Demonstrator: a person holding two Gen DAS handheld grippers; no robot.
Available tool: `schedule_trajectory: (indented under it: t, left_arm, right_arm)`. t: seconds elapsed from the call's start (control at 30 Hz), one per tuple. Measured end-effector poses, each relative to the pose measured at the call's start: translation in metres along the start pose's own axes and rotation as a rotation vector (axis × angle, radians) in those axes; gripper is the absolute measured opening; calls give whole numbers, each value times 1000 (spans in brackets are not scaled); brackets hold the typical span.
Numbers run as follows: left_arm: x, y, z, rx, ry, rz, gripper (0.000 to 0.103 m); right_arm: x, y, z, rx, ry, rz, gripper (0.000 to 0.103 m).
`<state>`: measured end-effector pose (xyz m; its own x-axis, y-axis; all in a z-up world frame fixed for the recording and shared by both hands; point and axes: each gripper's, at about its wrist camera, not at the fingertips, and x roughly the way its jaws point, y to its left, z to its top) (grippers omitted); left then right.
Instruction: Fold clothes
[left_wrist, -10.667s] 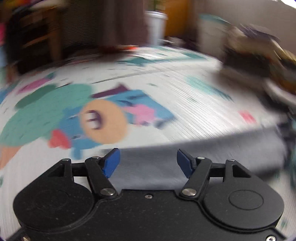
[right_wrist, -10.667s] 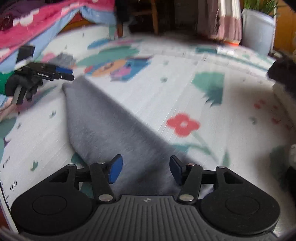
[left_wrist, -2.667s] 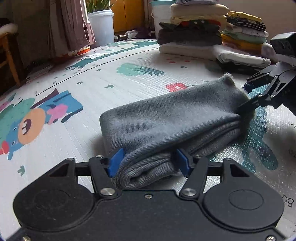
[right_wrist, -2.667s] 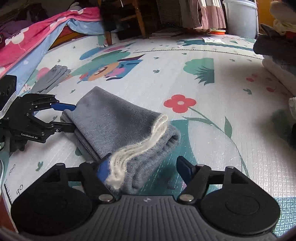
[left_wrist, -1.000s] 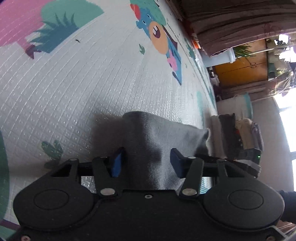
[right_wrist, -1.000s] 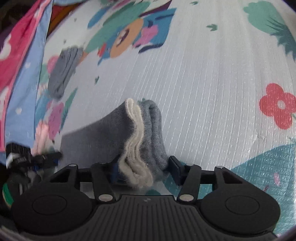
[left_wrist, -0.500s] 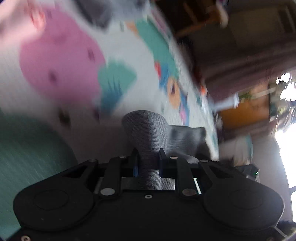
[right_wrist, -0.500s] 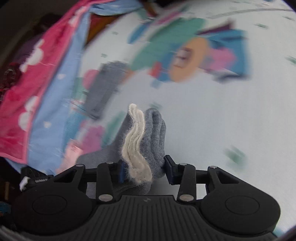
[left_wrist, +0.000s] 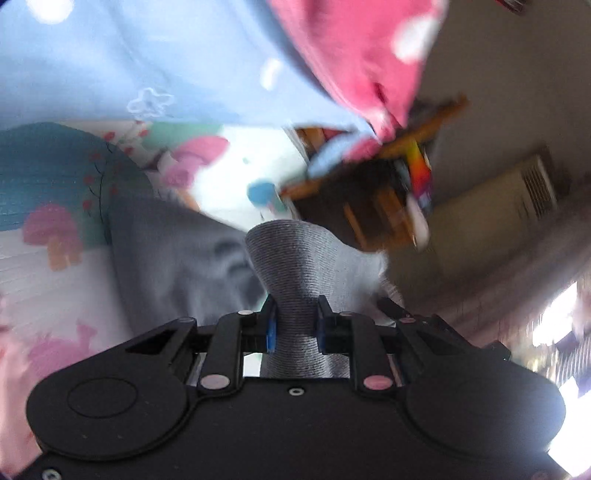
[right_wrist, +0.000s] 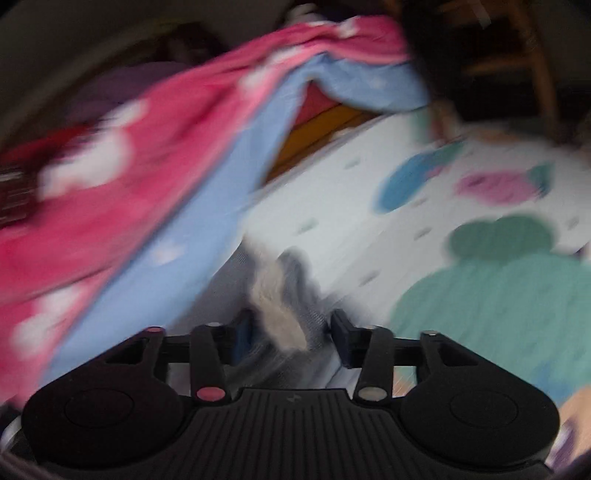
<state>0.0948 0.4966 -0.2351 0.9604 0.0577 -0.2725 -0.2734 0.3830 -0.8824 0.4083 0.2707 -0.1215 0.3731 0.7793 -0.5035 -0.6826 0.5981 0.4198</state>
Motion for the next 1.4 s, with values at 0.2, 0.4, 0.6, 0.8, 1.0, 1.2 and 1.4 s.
schedule_trajectory:
  t: [0.2, 0.4, 0.6, 0.8, 1.0, 1.2, 1.4]
  left_arm:
    - [8, 30, -7, 10, 20, 151, 44]
    - [-19, 17, -27, 90, 51, 159, 50]
    - [-18, -43, -65, 275, 270, 114, 72]
    - [-6, -188, -109, 599, 412, 18, 85]
    - [-18, -353, -158, 879, 656, -33, 100]
    - [-78, -460, -239, 1272, 746, 0, 103]
    - [-126, -451, -312, 1281, 749, 21, 103]
  right_arm:
    - [-2, -1, -7, -30, 52, -47, 63]
    - [-62, -22, -70, -154, 249, -101, 70]
    - [-212, -30, -124, -83, 294, -304, 93]
    - [-378, -22, -153, 36, 285, -597, 103]
    - [-496, 1, -165, 96, 246, -770, 103]
    - [-577, 23, -183, 97, 213, -839, 103]
    - [-601, 15, -198, 260, 153, -815, 103]
